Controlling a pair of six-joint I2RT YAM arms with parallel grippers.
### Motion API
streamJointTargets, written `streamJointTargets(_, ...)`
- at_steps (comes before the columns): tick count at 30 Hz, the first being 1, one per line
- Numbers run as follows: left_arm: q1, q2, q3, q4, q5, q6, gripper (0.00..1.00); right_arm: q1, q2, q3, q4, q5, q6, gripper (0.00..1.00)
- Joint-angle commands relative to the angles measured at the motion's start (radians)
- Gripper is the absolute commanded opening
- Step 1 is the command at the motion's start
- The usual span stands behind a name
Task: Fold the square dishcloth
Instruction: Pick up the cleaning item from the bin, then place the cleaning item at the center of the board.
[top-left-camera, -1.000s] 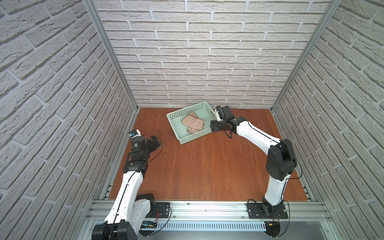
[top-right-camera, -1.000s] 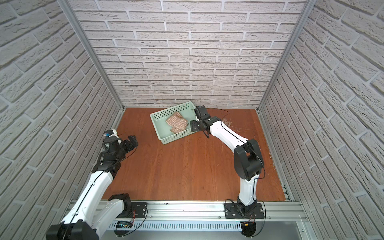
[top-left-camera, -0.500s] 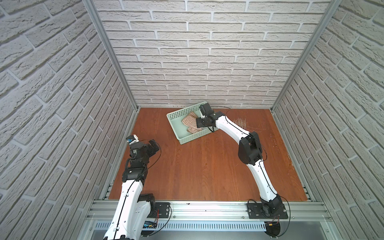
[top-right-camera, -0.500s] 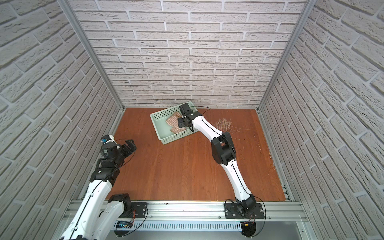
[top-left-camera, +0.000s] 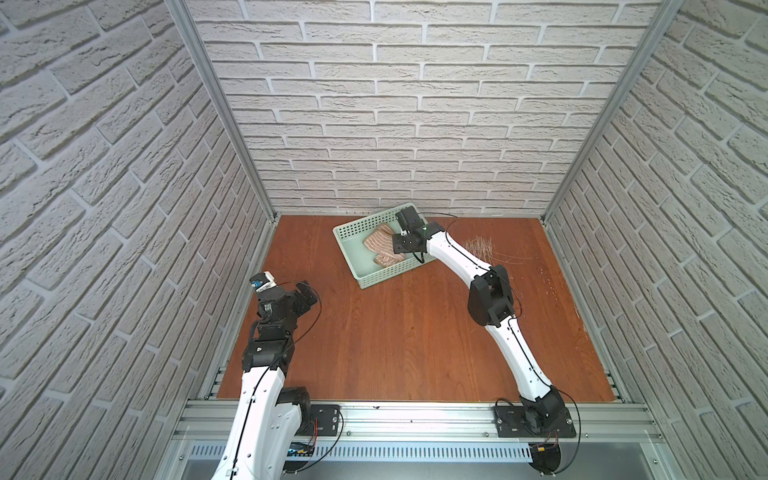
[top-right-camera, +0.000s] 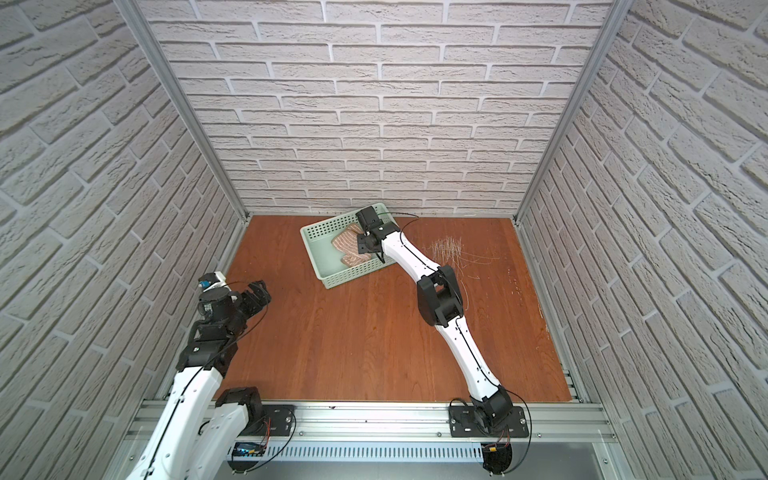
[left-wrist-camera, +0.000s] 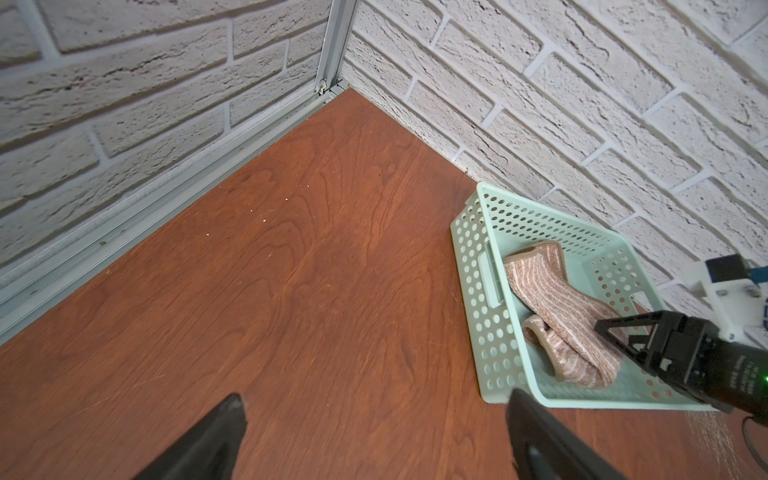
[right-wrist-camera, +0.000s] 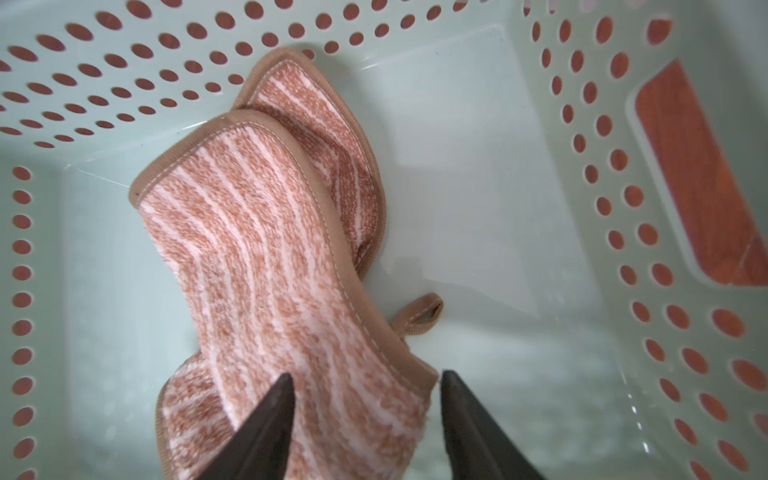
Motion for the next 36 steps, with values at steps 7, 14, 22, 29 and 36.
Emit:
streamJointTargets(7, 0.002, -0.043, 0.038, -0.064, -0.064, 0.007, 0.98, 0.004, -0.025, 0.113, -0.048, -0.026, -0.038, 0.03)
streamJointTargets(14, 0.002, -0.053, 0.068, -0.106, -0.068, -0.044, 0.98, 0.009, -0.215, 0.113, -0.119, 0.024, -0.122, 0.03)
streamJointTargets(22, 0.004, -0.044, 0.165, -0.178, 0.000, -0.069, 0.98, 0.010, -0.523, -0.103, -0.130, 0.158, -0.171, 0.03)
streamJointTargets(29, 0.002, -0.101, 0.216, -0.191, 0.119, -0.068, 0.98, 0.011, -0.816, -0.412, -0.103, 0.297, -0.184, 0.03)
streamJointTargets(36, -0.007, -0.108, 0.226, -0.162, 0.234, -0.102, 0.98, 0.013, -1.020, -0.771, -0.120, 0.389, -0.137, 0.03)
